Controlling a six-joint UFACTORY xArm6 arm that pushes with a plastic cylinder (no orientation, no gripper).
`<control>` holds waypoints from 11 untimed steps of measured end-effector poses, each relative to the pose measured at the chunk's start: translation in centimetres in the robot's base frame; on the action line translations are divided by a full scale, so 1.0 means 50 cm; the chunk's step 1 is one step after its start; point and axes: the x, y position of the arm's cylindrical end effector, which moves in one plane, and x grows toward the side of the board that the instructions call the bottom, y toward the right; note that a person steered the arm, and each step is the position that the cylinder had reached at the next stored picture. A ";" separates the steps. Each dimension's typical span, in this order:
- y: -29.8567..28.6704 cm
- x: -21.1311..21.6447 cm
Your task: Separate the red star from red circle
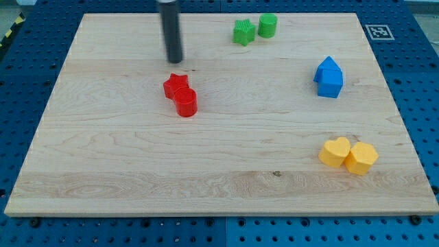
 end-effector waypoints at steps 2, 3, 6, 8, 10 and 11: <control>-0.100 0.130; -0.076 0.130; 0.173 0.161; 0.176 0.244; 0.200 0.188; 0.234 0.163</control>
